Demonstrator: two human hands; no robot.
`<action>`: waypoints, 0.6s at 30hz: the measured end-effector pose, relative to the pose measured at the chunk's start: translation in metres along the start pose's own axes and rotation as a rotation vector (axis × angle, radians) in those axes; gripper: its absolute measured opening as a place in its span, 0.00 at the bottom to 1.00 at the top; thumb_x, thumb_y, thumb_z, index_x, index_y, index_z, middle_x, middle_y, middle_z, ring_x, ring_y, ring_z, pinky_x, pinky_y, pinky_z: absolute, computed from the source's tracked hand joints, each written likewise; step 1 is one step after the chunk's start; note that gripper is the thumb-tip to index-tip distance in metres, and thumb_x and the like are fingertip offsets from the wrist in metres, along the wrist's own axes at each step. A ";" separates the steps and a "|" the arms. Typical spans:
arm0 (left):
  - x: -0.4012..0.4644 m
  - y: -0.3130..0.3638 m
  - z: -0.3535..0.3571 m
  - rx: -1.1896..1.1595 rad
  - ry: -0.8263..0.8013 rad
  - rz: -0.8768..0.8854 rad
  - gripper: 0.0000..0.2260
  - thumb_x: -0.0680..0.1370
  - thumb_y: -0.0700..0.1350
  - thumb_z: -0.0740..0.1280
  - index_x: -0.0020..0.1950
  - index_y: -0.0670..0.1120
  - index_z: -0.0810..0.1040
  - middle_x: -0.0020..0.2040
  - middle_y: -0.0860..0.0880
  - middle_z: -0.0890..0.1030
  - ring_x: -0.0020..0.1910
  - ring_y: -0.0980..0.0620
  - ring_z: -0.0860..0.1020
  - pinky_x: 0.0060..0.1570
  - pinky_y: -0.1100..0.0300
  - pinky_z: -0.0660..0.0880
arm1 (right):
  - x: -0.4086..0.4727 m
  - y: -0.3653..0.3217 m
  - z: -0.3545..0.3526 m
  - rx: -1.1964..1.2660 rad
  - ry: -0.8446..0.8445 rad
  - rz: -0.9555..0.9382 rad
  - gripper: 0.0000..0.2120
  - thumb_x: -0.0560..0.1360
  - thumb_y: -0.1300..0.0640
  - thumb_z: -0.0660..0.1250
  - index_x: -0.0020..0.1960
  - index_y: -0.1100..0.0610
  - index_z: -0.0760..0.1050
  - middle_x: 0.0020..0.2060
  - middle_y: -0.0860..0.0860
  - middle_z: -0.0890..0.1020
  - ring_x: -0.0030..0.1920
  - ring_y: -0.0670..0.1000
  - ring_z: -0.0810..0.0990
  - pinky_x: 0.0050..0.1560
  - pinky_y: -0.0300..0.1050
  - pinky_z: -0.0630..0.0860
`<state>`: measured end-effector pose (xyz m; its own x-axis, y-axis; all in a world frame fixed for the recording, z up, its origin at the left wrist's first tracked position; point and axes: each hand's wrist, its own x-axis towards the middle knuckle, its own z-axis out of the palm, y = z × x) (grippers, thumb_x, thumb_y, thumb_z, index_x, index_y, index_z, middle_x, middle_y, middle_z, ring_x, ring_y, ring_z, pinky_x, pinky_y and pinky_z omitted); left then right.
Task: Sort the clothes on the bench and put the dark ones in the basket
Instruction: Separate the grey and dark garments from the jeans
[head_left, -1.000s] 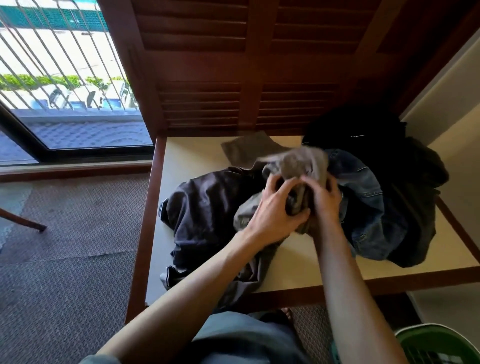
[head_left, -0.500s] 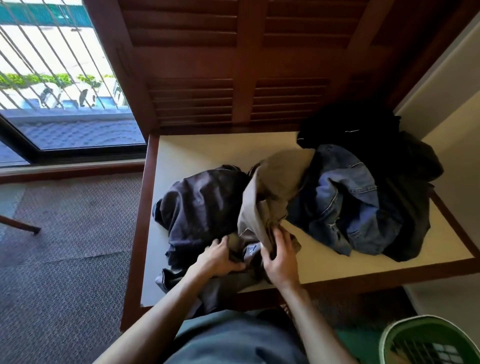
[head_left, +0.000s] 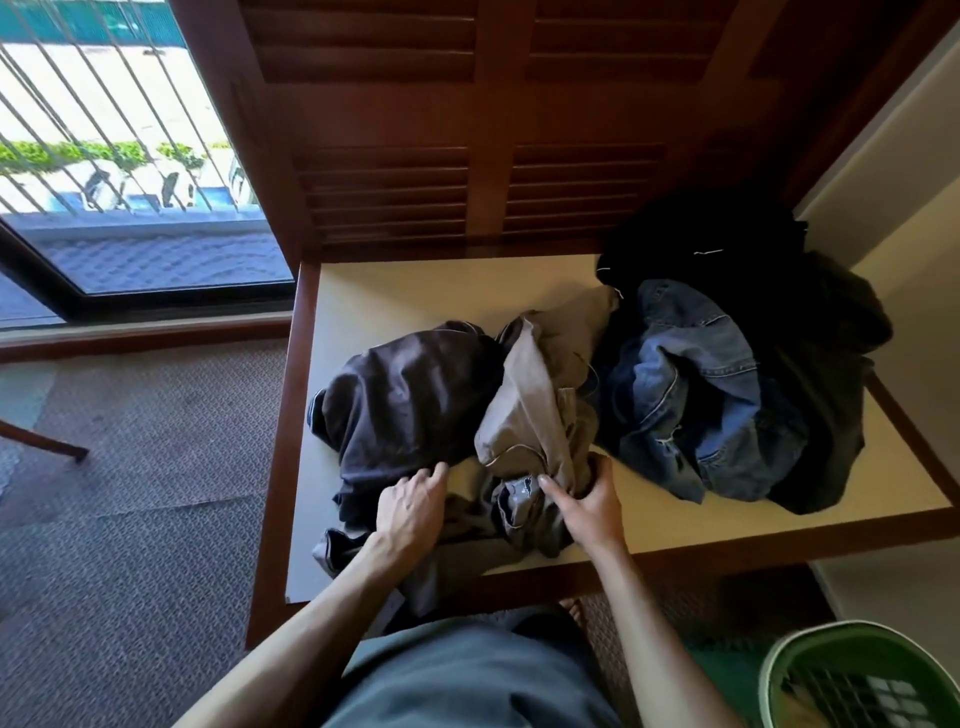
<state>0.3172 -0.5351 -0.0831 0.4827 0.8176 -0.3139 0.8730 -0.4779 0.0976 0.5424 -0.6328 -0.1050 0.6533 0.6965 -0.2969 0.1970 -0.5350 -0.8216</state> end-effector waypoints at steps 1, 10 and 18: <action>0.002 0.000 -0.003 -0.003 -0.023 0.004 0.14 0.79 0.43 0.60 0.65 0.49 0.69 0.58 0.46 0.81 0.57 0.41 0.81 0.50 0.50 0.76 | 0.002 -0.004 0.000 0.007 -0.017 0.016 0.37 0.65 0.44 0.80 0.67 0.53 0.68 0.60 0.52 0.80 0.61 0.55 0.79 0.62 0.51 0.76; -0.007 0.003 0.015 0.052 -0.295 0.052 0.18 0.78 0.50 0.69 0.66 0.46 0.73 0.63 0.42 0.78 0.62 0.41 0.78 0.58 0.50 0.74 | -0.002 -0.020 -0.001 0.147 0.103 -0.023 0.27 0.68 0.64 0.78 0.63 0.59 0.70 0.51 0.50 0.77 0.56 0.54 0.78 0.54 0.43 0.71; 0.030 0.013 -0.015 -0.974 -0.114 -0.196 0.08 0.77 0.38 0.68 0.40 0.48 0.77 0.43 0.42 0.84 0.44 0.40 0.85 0.46 0.48 0.82 | -0.022 -0.037 0.016 -0.567 0.409 -0.805 0.25 0.66 0.59 0.74 0.61 0.57 0.72 0.55 0.62 0.74 0.52 0.63 0.73 0.52 0.58 0.72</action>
<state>0.3445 -0.5121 -0.0775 0.3589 0.7939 -0.4909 0.6376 0.1756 0.7501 0.5092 -0.6203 -0.0756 0.3545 0.7871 0.5048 0.9226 -0.2067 -0.3257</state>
